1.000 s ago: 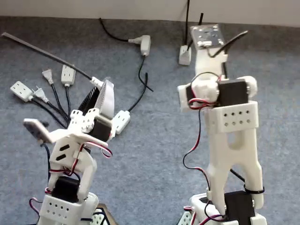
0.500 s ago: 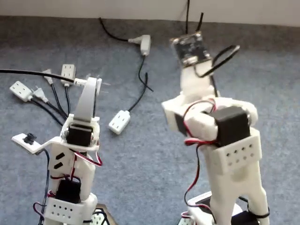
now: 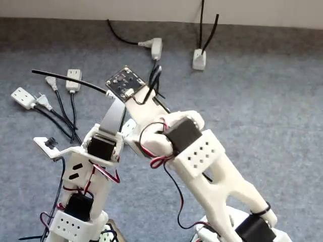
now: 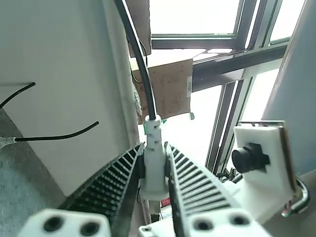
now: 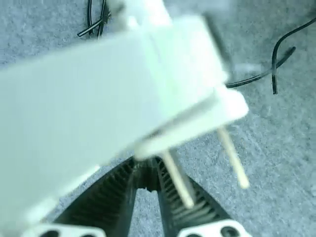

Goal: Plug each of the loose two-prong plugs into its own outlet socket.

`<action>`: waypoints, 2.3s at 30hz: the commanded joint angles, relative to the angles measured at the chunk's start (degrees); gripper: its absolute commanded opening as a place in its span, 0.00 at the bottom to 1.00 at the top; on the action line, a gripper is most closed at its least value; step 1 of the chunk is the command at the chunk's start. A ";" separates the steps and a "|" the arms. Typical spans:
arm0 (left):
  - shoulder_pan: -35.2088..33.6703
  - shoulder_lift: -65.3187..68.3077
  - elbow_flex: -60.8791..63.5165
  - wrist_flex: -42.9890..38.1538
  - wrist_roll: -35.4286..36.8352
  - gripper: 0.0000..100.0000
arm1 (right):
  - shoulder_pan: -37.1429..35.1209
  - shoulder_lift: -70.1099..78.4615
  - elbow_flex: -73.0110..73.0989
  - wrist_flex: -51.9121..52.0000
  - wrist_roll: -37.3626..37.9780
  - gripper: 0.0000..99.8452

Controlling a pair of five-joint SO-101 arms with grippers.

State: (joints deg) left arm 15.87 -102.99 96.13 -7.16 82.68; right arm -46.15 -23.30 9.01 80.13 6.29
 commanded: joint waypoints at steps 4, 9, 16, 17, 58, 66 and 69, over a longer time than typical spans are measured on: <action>0.04 -0.04 1.01 0.53 0.26 0.01 | 2.51 3.47 -7.52 -1.98 0.62 0.01; 0.22 -0.22 1.01 3.25 0.26 0.01 | 6.90 8.75 -14.81 -1.98 0.62 0.01; 6.46 -0.22 1.01 3.52 -6.77 0.01 | 10.24 20.09 -28.70 -1.01 0.62 0.01; 7.08 -0.22 1.01 3.78 -6.86 0.01 | 10.86 21.41 -30.99 -0.48 0.62 0.01; -10.24 48.48 -41.36 36.31 -9.58 0.01 | 30.29 30.90 -69.23 21.05 11.16 0.01; -10.24 71.08 -68.97 67.78 -11.69 0.01 | 30.29 30.90 -69.23 21.05 11.16 0.01; -10.24 74.59 -72.48 71.74 -11.96 0.01 | 30.20 30.90 -69.23 21.05 11.16 0.01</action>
State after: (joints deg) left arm 6.29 -30.81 29.41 61.14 71.43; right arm -16.62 8.62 -58.24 98.86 17.10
